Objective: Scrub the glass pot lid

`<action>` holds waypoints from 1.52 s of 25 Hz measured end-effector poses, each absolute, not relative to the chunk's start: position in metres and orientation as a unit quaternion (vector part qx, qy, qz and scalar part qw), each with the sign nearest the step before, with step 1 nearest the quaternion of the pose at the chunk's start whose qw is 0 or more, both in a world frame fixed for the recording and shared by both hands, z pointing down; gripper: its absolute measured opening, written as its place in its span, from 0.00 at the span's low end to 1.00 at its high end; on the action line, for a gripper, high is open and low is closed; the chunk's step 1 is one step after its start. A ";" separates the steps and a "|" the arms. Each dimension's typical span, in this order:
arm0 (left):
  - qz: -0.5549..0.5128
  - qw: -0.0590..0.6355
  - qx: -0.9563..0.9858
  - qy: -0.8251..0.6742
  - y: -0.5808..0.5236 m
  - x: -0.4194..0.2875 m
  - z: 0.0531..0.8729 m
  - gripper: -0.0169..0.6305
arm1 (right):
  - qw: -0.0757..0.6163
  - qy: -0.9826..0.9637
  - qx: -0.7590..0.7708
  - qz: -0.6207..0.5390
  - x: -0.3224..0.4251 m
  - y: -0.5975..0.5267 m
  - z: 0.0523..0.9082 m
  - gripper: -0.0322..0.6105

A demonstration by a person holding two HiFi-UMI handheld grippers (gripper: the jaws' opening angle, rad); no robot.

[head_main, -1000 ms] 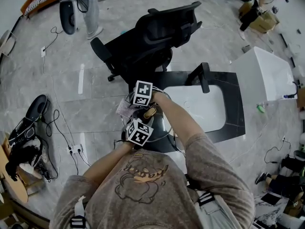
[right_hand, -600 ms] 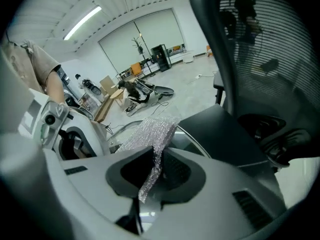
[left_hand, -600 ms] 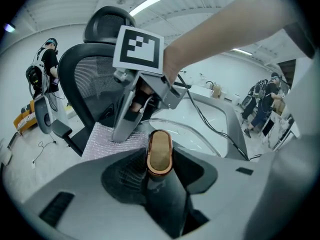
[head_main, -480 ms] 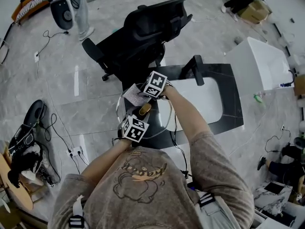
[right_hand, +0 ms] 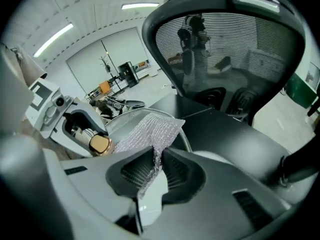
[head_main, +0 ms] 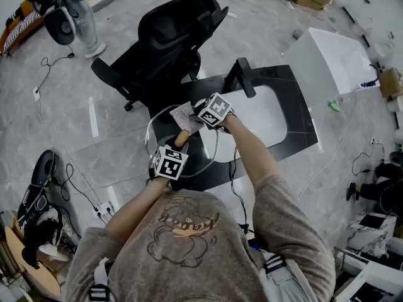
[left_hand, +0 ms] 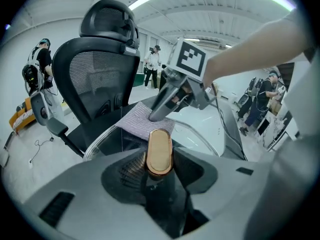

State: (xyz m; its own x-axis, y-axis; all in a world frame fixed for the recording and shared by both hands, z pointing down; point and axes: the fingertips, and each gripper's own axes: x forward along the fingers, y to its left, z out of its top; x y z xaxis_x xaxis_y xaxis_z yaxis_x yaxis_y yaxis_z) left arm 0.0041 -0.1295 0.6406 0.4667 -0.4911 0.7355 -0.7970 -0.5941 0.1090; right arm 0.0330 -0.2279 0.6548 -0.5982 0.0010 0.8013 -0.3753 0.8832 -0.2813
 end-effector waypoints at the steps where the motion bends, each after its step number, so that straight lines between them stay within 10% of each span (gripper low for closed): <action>1: 0.339 0.228 0.827 -0.388 -0.130 0.004 0.641 0.31 | 0.432 -0.867 0.118 0.220 0.040 -0.225 0.655 0.16; 30: 0.402 0.283 0.820 -0.293 -0.131 0.007 0.643 0.31 | 0.413 -0.834 0.246 0.273 0.046 -0.044 0.663 0.16; 38: 0.403 0.297 0.818 -0.283 -0.130 0.009 0.644 0.31 | 0.306 -0.840 0.259 0.365 0.010 -0.031 0.635 0.16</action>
State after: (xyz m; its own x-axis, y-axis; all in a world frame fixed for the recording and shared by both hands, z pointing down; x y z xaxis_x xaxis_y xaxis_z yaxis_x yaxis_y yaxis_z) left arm 0.0089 -0.1301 0.6444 0.5153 -0.2231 0.8275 -0.7016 -0.6643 0.2578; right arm 0.0103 -0.0313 0.6354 -0.6789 -0.2125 0.7028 -0.6586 0.5994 -0.4550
